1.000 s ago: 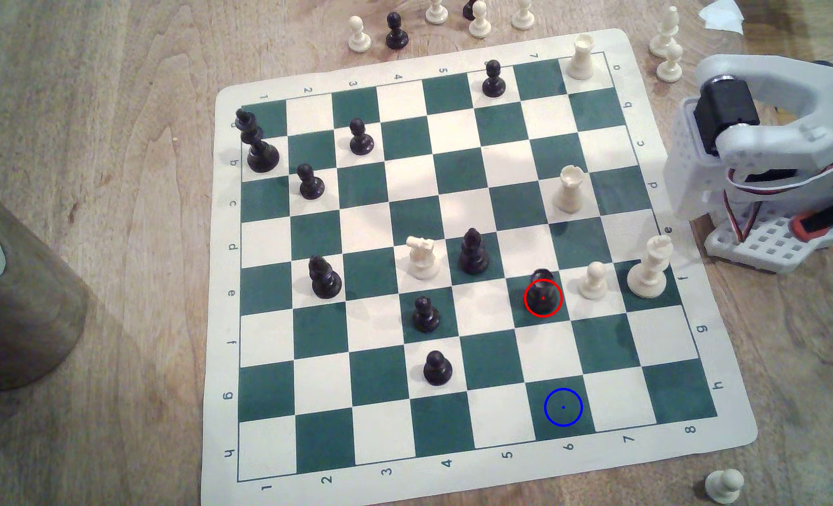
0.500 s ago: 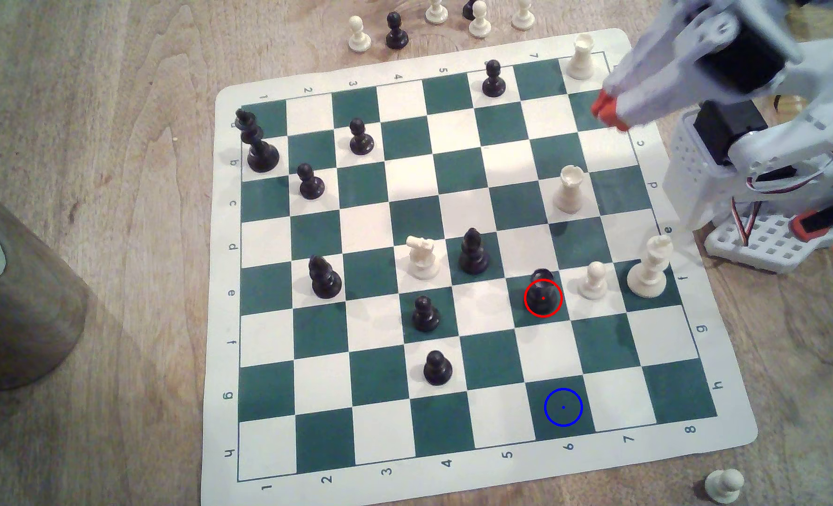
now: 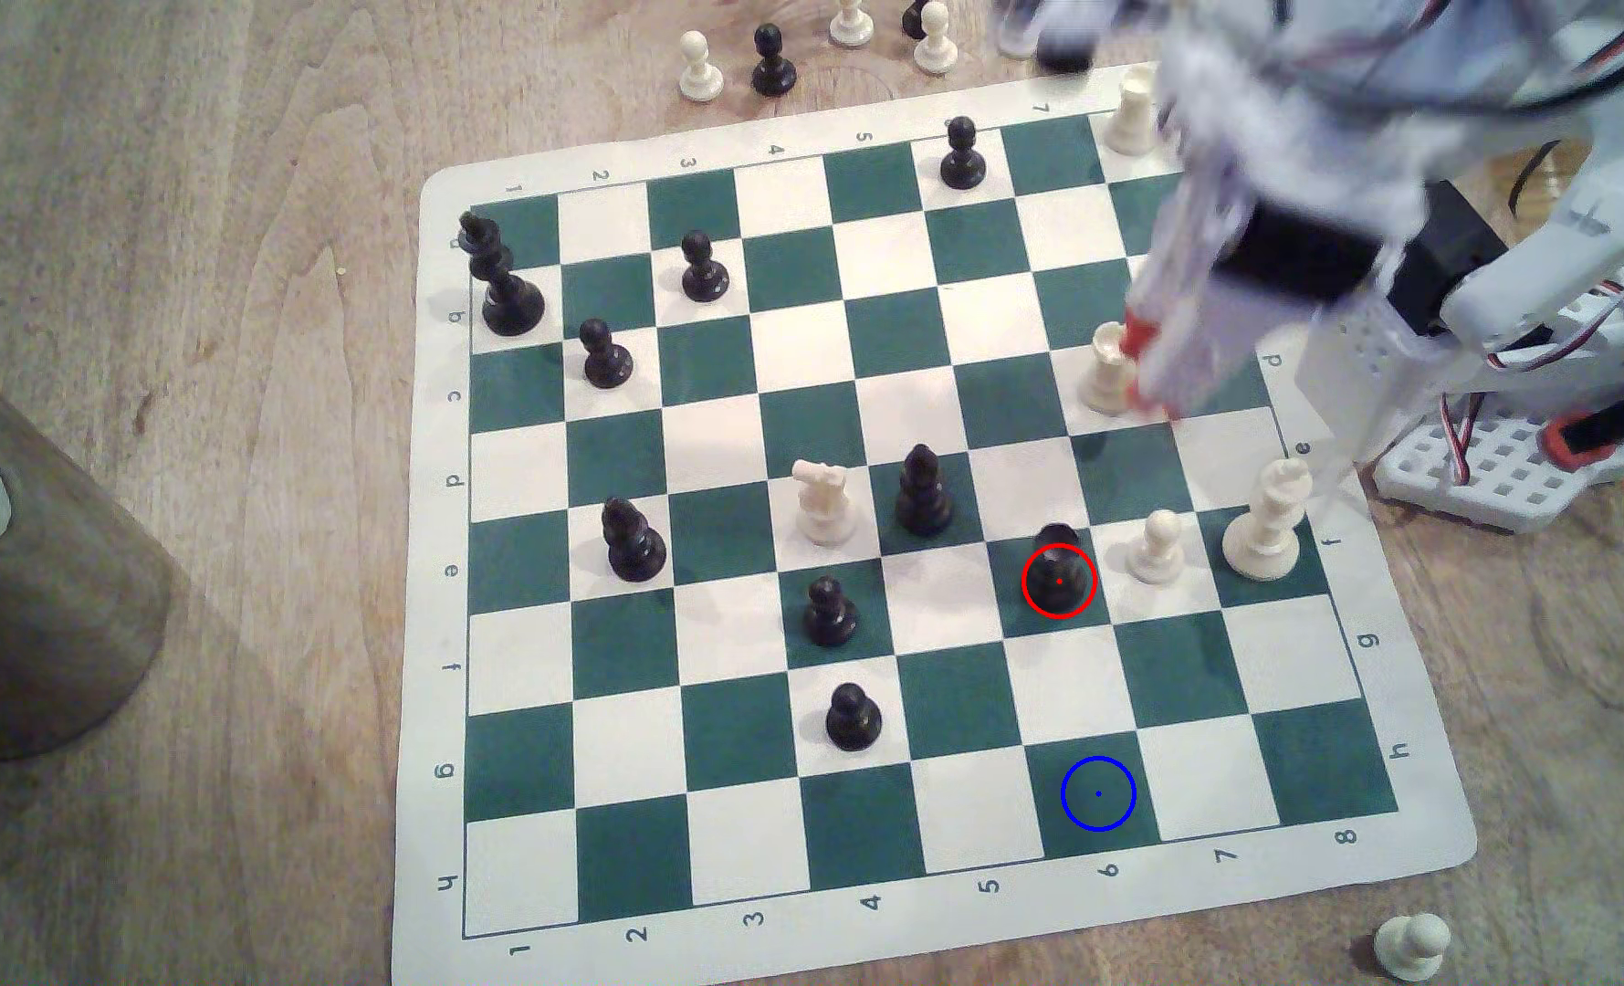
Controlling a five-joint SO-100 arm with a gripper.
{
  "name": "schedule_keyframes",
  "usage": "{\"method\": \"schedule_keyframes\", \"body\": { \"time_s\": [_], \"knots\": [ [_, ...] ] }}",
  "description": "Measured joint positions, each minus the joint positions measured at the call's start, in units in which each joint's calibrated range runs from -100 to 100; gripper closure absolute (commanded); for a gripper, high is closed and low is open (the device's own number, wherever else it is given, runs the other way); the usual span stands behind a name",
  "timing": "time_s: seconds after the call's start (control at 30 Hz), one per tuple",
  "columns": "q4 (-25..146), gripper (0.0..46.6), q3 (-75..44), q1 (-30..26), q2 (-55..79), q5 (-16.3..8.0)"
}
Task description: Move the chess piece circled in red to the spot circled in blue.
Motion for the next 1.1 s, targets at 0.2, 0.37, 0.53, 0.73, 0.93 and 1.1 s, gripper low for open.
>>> {"method": "schedule_keyframes", "body": {
  "time_s": [0.2,0.37,0.53,0.73,0.93,1.1],
  "knots": [
    [-5.26,27.1,7.50,-0.07,2.43,0.29],
    [-11.00,26.4,12.47,0.00,6.03,0.29],
    [-15.06,26.4,13.38,-0.07,9.80,-0.20],
    [-18.33,26.7,14.82,-0.81,13.41,-0.68],
    [-21.51,26.7,18.44,-1.11,14.75,-0.78],
    [-25.10,27.6,19.07,-1.03,17.51,-1.27]
  ]
}}
